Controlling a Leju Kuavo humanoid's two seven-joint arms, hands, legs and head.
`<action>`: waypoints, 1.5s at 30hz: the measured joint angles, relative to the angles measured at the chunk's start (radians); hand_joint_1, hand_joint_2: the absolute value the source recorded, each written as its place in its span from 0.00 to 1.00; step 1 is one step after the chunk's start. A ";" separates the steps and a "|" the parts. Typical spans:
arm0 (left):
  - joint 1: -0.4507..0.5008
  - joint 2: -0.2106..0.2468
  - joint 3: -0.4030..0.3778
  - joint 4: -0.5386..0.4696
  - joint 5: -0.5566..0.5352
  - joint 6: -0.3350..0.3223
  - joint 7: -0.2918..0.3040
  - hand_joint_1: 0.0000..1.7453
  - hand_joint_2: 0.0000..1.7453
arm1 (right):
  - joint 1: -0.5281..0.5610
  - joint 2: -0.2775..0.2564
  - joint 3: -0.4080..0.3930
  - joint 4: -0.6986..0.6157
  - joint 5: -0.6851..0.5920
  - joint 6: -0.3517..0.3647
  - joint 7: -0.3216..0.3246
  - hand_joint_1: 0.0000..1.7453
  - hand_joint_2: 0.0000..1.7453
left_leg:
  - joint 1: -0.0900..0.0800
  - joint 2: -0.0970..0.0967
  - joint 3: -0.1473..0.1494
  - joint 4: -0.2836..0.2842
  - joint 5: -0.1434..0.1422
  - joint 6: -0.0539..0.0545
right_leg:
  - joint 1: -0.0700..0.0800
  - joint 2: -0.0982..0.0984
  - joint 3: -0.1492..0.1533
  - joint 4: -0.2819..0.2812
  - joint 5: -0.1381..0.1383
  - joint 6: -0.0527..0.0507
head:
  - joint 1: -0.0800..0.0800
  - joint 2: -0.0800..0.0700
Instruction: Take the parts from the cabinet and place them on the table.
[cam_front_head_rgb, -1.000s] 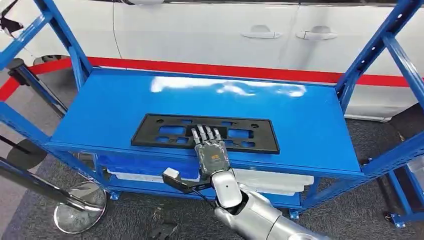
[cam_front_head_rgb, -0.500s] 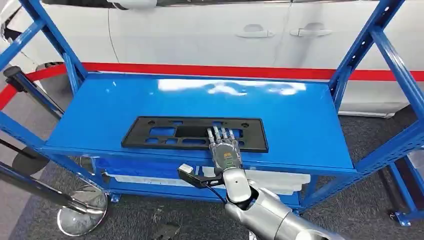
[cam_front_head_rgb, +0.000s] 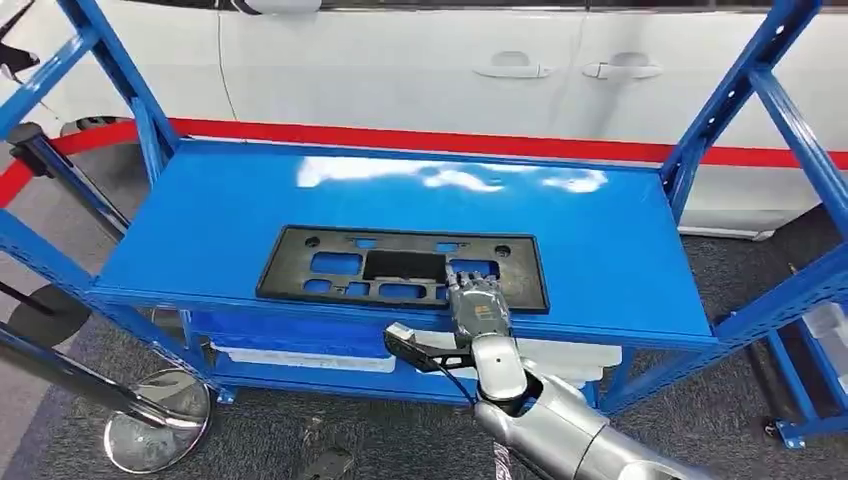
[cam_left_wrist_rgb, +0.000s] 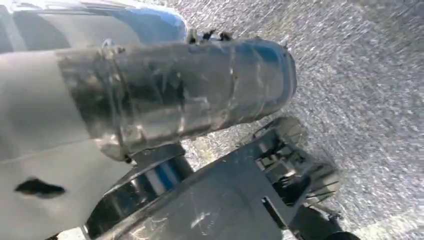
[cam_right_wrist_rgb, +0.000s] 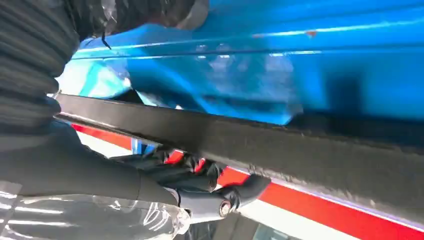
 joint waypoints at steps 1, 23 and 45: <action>0.000 0.000 0.000 0.000 0.000 0.000 0.000 0.00 0.00 | 0.001 -0.002 -0.002 -0.002 -0.003 -0.004 -0.001 1.00 1.00 | 0.000 0.004 -0.001 0.000 0.000 0.001 | -0.002 -0.001 -0.036 0.084 -0.042 0.003 | 0.000 0.000; 0.003 -0.003 0.000 0.000 -0.012 0.002 -0.003 0.00 0.00 | 0.008 -0.010 -0.022 -0.021 -0.045 -0.052 -0.036 1.00 1.00 | 0.003 -0.004 -0.019 0.032 0.012 -0.039 | -0.005 -0.004 0.092 -0.106 0.043 -0.034 | -0.008 0.000; 0.000 -0.008 0.006 0.000 -0.018 0.024 0.010 0.00 0.00 | 0.003 -0.055 -0.094 -0.242 -0.121 -0.337 -0.088 1.00 1.00 | -0.001 -0.008 -0.023 0.029 -0.015 -0.037 | -0.011 -0.005 0.046 -0.101 0.073 -0.025 | -0.005 0.000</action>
